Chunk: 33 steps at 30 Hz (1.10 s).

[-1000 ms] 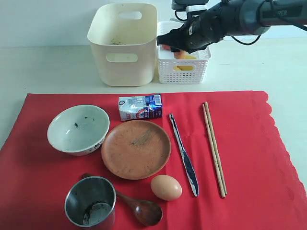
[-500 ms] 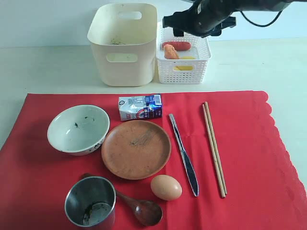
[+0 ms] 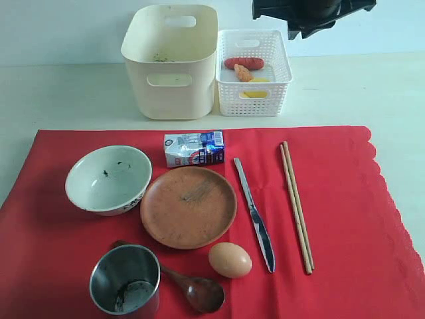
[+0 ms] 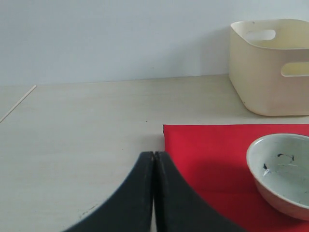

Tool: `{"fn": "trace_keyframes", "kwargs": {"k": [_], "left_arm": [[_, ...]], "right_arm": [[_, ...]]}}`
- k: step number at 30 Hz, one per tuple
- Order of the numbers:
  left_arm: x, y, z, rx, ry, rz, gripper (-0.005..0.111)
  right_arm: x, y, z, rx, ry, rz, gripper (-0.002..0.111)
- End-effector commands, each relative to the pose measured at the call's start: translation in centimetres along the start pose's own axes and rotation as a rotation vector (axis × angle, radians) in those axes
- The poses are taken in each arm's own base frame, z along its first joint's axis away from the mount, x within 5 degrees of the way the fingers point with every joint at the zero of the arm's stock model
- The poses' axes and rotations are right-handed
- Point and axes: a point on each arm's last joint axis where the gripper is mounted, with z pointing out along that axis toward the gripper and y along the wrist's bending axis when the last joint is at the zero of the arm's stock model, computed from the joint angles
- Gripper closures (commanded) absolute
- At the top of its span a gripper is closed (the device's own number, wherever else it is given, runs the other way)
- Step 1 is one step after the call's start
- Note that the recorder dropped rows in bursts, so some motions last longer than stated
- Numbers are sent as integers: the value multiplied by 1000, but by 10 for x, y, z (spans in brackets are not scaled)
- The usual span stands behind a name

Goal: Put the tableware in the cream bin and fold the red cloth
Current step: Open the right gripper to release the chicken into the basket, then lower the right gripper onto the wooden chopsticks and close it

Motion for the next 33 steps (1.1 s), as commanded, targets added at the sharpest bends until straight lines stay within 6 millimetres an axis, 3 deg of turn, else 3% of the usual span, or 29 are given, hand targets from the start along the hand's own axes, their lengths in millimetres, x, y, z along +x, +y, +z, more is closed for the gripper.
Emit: {"fn": "trace_keyframes", "kwargs": {"k": [1, 12, 18, 23, 28, 33], "left_arm": [[0, 0, 0, -1, -6, -9, 104], [0, 0, 0, -1, -6, -9, 104], [0, 0, 0, -1, -6, -9, 104], [0, 0, 0, -1, -6, -9, 104], [0, 0, 0, -1, -6, -9, 104], [0, 0, 0, -1, -6, -9, 104]], "right_arm": [[12, -5, -13, 13, 48, -14, 108], [67, -7, -15, -21, 108, -33, 108], [104, -7, 0, -31, 204, -33, 108], [149, 22, 9, -95, 230, -140, 108], [168, 18, 27, -33, 313, -75, 108], [182, 19, 48, 6, 383, -42, 85]]}}
